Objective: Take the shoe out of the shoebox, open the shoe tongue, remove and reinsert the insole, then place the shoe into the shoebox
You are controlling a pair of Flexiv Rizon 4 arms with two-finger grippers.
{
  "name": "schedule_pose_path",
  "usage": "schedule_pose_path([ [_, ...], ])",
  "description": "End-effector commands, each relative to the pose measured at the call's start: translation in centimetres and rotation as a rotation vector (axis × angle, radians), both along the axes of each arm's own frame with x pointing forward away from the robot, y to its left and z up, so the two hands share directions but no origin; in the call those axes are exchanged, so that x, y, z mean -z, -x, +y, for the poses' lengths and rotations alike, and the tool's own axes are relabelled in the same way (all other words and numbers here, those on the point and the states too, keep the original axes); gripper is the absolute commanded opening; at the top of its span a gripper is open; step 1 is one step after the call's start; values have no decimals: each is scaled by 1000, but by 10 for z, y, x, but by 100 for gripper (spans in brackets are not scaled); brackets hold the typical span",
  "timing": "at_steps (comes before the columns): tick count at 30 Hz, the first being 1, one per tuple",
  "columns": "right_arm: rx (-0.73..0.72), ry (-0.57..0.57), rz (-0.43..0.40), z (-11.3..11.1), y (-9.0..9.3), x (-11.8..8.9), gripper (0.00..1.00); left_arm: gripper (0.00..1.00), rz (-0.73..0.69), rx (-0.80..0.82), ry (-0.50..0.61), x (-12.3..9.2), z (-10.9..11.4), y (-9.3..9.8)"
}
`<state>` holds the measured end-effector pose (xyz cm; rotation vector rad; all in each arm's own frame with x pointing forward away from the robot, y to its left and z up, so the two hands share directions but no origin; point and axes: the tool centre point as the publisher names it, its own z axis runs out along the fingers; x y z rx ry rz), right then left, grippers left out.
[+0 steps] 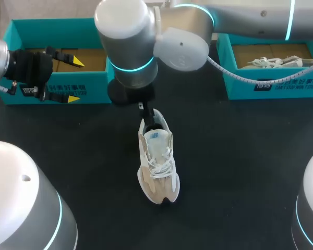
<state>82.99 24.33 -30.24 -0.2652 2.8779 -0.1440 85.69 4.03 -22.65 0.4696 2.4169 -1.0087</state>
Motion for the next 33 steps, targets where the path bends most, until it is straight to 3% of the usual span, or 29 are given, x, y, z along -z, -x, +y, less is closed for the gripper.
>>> schedule_pose_path([
  [1, -66, -20, -6, -7, 0, 5, 100, 100, 1, 0, -4, 0, 0, 0],
  [12, 127, -24, -21, -9, -15, 17, 100, 100, 1, 0, -4, 0, 0, 0],
  [22, 145, -30, 3, -7, -20, 36, 98, 100, 1, 0, -4, 0, 0, 0],
  [27, 160, -45, 17, -8, -22, 48, 85, 100, 1, 0, -4, 0, 0, 0],
  [28, 160, -47, 19, -8, -22, 51, 80, 100, 1, 0, -4, 0, 0, 0],
  [29, 161, -49, 23, -9, -22, 54, 70, 100, 1, 0, -4, 0, 0, 0],
  [31, 161, -49, 31, -11, -22, 59, 62, 100, 1, 0, -4, 0, 0, 0],
  [33, 160, -48, 39, -12, -22, 61, 63, 100, 1, 0, -4, 0, 0, 0],
])
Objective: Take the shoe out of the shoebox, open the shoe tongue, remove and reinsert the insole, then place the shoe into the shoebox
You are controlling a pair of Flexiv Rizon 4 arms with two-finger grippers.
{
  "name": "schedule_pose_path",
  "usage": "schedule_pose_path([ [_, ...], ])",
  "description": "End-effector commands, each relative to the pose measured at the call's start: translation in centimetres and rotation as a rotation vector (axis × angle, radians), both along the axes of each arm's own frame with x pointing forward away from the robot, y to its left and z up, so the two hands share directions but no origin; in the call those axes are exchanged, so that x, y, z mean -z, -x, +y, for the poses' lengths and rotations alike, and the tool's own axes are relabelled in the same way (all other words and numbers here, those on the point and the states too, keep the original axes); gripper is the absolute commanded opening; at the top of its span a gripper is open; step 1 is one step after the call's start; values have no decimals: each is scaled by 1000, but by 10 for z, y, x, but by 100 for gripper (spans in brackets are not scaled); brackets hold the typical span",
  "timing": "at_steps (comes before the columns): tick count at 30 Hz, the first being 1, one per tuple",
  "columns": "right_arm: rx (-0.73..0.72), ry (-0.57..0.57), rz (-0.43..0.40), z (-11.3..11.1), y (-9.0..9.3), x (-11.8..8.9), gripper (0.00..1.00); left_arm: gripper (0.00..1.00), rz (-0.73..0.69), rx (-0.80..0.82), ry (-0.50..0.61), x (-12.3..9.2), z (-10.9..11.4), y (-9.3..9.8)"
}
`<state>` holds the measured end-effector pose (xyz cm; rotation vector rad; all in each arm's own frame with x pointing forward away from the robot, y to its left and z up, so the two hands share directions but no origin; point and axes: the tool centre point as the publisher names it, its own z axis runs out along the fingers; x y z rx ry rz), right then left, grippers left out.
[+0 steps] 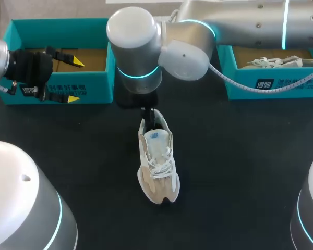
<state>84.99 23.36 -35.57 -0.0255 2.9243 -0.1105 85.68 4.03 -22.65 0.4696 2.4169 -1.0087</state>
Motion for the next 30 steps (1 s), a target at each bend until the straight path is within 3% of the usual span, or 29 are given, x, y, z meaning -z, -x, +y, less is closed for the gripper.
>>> schedule_pose_path([
  [1, -1, -7, 13, -4, -2, 8, 65, 100, 1, 0, -4, 0, 0, 0],
  [6, 5, 0, 24, -7, -2, 11, 64, 100, 1, 0, -4, 0, 0, 0],
  [9, 9, 4, 29, -7, -2, 13, 55, 100, 1, 0, -4, 0, 0, 0],
  [10, 11, 8, 32, -7, -2, 14, 45, 100, 1, 0, -4, 0, 0, 0],
  [11, 13, 10, 33, -7, -2, 15, 43, 100, 1, 0, -4, 0, 0, 0],
  [12, 18, 17, 34, -6, -2, 16, 31, 100, 1, 0, -4, 0, 0, 0],
  [13, 22, 18, 35, -6, -2, 17, 0, 100, 1, 0, -4, 0, 0, 0],
  [19, 106, 41, 28, -9, -1, 18, 0, 100, 1, 0, -4, 0, 0, 0],
  [25, 135, 59, 32, -10, 3, 5, 0, 100, 1, 0, -4, 0, 0, 0],
  [30, 139, 65, 97, -11, 8, -35, 0, 100, 1, 0, -4, 0, 0, 0],
])
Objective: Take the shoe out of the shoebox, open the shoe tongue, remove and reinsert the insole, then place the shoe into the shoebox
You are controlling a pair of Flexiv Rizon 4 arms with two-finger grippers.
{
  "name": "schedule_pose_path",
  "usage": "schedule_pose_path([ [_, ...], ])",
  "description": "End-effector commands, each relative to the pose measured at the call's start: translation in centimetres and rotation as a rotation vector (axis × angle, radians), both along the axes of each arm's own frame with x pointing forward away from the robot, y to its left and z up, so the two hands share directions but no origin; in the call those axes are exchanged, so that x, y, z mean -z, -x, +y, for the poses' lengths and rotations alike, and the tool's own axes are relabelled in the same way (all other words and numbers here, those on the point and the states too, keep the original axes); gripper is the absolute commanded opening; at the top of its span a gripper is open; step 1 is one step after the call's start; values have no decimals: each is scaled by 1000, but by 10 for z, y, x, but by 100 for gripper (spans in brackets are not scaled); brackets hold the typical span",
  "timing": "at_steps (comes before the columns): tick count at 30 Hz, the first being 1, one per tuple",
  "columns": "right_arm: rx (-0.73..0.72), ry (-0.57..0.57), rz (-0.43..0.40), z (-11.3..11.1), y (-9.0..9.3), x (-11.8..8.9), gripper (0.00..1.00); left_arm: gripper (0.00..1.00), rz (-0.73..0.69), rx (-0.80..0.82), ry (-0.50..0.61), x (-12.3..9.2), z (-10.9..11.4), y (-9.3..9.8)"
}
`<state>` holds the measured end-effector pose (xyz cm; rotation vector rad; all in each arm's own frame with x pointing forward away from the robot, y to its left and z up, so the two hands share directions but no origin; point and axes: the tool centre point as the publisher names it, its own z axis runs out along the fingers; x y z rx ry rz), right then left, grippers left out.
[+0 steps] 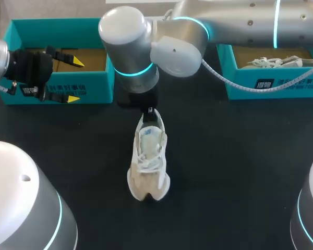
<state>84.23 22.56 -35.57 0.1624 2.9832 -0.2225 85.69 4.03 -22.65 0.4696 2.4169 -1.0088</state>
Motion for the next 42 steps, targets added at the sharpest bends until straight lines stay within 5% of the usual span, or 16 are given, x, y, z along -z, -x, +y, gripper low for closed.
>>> schedule_pose_path([
  [1, 4, 4, 43, -4, 0, -43, 0, 100, 1, 0, -4, 0, 0, 0],
  [9, -33, -35, 25, -7, -2, -111, 0, 100, 1, 0, -4, 0, 0, 0],
  [23, -80, -38, -68, -6, -2, -187, 0, 100, 1, 0, -4, 0, 0, 0],
  [42, -67, -41, -85, -10, -3, -194, 0, 100, 1, 0, -4, 0, 0, 0],
])
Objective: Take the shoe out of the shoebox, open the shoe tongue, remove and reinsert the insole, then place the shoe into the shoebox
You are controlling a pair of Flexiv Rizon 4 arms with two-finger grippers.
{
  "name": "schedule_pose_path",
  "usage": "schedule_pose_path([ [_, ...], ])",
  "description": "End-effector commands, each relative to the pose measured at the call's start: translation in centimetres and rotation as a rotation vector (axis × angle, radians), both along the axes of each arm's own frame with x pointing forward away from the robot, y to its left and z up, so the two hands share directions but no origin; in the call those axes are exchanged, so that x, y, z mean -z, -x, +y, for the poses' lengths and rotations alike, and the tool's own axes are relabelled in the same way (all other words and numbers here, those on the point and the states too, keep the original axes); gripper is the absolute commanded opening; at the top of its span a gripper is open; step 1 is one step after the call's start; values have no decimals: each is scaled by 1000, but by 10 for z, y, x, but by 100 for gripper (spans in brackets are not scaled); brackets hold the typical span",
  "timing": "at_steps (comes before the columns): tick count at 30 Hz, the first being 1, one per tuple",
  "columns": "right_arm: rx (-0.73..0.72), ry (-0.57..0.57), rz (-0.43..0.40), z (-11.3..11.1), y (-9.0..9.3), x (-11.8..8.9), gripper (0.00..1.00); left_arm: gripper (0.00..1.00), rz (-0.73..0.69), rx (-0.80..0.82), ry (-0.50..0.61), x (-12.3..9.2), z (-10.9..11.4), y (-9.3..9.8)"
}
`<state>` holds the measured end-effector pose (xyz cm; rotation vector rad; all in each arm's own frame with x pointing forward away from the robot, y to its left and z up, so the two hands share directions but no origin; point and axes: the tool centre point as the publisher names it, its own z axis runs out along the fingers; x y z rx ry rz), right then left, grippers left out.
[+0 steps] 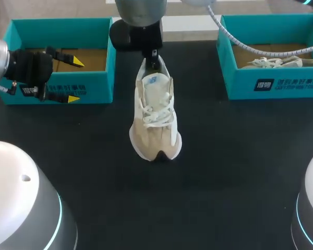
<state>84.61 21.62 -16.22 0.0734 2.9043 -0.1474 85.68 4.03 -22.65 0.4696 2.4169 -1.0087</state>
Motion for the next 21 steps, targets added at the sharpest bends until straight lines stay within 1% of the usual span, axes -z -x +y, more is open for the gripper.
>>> schedule_pose_path([
  [1, 0, -3, 0, -1, 1, -1, 0, 100, 1, 0, -4, 0, 0, 0],
  [8, 0, -3, 0, -1, 1, -1, 0, 100, 1, 0, -4, 0, 0, 0],
  [9, -41, 6, 13, -4, -2, 0, 0, 100, 1, 0, -4, 0, 0, 0],
  [10, -71, 9, 9, -8, -5, -2, 0, 100, 1, 0, -4, 0, 0, 0],
  [14, -154, -35, 10, -35, -27, -11, 0, 100, 1, 0, -4, 0, 0, 0],
  [18, -217, -52, 9, -66, -53, -23, 0, 100, 1, 0, -4, 0, 0, 0],
  [21, -232, -70, 2, -91, -75, -29, 0, 100, 1, 0, -4, 0, 0, 0],
])
